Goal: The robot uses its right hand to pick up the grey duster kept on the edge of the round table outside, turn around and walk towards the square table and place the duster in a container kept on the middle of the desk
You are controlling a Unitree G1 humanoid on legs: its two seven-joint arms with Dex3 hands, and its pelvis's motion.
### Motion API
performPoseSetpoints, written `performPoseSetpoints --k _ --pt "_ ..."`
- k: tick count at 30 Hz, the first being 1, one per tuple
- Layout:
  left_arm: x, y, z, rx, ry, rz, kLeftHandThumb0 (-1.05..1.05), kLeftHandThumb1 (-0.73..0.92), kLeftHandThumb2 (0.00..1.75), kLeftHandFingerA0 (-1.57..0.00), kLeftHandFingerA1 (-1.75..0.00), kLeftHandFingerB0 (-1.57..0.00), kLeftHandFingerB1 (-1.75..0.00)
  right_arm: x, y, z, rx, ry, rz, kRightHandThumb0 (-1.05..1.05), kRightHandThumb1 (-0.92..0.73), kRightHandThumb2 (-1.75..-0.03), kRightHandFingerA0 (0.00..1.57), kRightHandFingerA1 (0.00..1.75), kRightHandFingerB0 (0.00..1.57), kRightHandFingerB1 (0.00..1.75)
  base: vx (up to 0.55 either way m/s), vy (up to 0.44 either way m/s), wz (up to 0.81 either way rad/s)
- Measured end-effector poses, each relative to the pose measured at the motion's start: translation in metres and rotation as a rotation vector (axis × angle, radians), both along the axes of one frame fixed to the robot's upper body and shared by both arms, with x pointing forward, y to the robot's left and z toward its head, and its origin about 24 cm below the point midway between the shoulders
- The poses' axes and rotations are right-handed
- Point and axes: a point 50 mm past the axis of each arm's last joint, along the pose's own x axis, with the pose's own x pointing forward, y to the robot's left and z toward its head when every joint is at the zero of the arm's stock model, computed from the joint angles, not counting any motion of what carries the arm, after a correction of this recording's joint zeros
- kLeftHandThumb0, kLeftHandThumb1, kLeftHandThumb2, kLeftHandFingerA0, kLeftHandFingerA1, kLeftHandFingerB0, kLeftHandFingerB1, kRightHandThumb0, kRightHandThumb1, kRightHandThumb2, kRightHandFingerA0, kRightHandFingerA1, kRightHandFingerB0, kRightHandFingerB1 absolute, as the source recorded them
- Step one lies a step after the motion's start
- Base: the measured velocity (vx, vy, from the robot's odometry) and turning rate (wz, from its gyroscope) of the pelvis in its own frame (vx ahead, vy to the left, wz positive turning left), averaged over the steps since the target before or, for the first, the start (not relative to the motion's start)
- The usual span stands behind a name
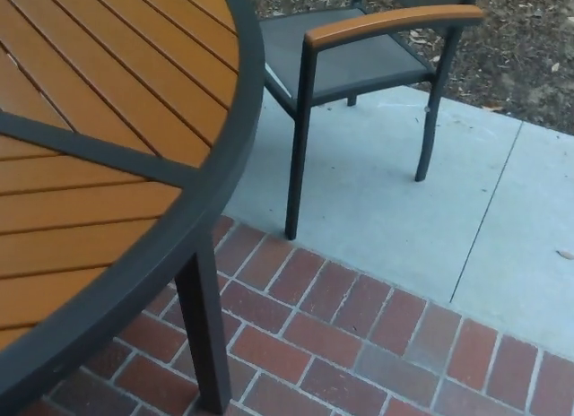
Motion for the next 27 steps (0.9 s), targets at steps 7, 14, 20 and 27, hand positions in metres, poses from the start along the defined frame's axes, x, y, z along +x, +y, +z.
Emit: performPoseSetpoints --k 7,14,20,27 --pt "-0.010 -0.003 -0.003 -0.029 0.030 -0.119 -0.51 0.59 0.58 -0.91 -0.93 -0.92 -0.65 0.001 0.001 0.001 0.002 0.005 0.005 -0.13 -0.55 -0.78 0.92 1.60 0.85 1.14 -0.18 -0.054 -0.71" --pt "-0.024 -0.013 -0.012 -0.032 0.114 -0.256 -0.43 0.64 0.58 -0.85 -0.80 -0.85 -0.62 0.002 -0.004 -0.003 0.015 0.025 -0.013 -0.17 -0.52 -0.84 0.94 1.59 0.88 1.12 -0.14 -0.173 -0.65" --pt "-0.043 -0.008 -0.012 0.056 0.213 -0.410 -0.43 0.64 0.58 -0.85 -0.80 -0.85 -0.62 0.003 -0.005 -0.003 0.022 0.024 -0.014 -0.17 -0.52 -0.84 0.94 1.59 0.88 1.12 -0.11 0.024 -0.81" --pt "-0.050 0.004 -0.005 0.150 0.252 -0.507 -0.43 0.64 0.58 -0.85 -0.80 -0.85 -0.62 0.005 -0.002 -0.002 0.021 0.021 0.008 -0.17 -0.52 -0.84 0.94 1.59 0.88 1.12 -0.10 0.242 -0.87"
